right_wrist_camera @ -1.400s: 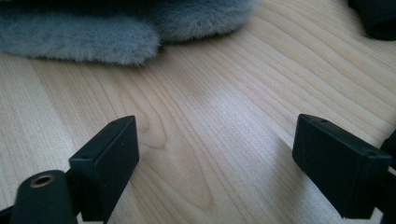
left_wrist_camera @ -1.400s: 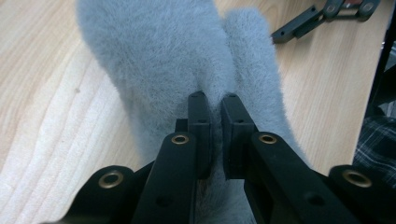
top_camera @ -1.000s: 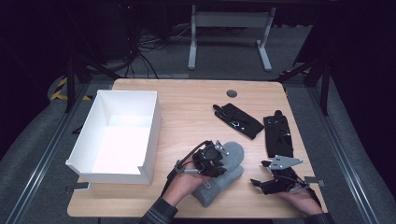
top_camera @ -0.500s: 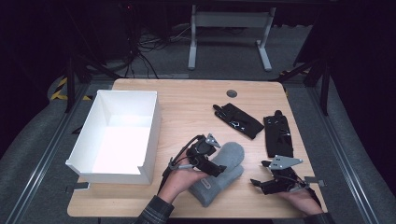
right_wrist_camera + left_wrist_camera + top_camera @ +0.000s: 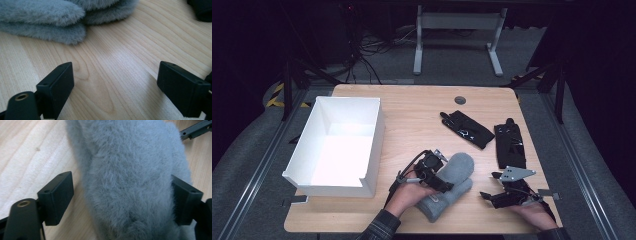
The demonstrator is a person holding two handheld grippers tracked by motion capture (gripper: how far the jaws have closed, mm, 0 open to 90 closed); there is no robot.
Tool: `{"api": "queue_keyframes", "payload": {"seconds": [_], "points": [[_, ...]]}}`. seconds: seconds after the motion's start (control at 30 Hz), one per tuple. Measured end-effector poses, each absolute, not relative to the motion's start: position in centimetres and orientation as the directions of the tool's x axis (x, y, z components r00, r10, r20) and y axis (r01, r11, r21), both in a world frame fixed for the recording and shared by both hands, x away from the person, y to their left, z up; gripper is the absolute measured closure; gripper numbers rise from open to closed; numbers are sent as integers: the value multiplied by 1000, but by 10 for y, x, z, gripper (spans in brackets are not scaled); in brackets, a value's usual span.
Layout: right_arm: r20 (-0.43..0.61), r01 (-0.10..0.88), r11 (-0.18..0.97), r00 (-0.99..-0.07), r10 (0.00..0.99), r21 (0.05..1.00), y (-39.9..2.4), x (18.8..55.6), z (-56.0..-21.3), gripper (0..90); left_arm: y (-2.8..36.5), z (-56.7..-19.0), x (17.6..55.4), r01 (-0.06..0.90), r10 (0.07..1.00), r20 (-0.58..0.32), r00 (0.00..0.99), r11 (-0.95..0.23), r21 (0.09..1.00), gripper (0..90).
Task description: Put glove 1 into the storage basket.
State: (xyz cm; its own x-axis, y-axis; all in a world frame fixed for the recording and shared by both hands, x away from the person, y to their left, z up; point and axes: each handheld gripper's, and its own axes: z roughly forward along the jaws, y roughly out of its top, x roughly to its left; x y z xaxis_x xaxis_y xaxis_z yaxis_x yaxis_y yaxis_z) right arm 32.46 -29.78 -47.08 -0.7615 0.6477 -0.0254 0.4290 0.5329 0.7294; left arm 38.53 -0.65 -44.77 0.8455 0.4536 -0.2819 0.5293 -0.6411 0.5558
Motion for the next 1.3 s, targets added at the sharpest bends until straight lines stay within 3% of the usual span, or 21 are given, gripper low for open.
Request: {"api": "queue_keyframes", "payload": {"seconds": [0.13, 0.5, 0.53, 0.63, 0.97, 1.3], "points": [[-26, 429, 533, -761, 648, 729, -298, 325, -471, 142, -6, -451, 388, 542, 431, -330, 840, -640, 544, 240], [-26, 429, 533, -761, 649, 729, -298, 324, -471, 142, -3, -452, 390, 572, 389, -424, 818, -627, 529, 512], [-26, 430, 533, -760, 649, 729, -298, 324, -471, 142, -2, -451, 390, 573, 385, -430, 817, -626, 529, 580], [-27, 430, 533, -760, 649, 729, -298, 324, -471, 142, -1, -450, 390, 570, 380, -430, 819, -627, 531, 649], [-25, 430, 532, -760, 649, 729, -298, 324, -471, 142, 0, -446, 389, 578, 385, -437, 813, -615, 536, 718], [-25, 430, 532, -761, 649, 730, -298, 324, -471, 142, 2, -434, 386, 567, 365, -437, 822, -598, 566, 721]]}}
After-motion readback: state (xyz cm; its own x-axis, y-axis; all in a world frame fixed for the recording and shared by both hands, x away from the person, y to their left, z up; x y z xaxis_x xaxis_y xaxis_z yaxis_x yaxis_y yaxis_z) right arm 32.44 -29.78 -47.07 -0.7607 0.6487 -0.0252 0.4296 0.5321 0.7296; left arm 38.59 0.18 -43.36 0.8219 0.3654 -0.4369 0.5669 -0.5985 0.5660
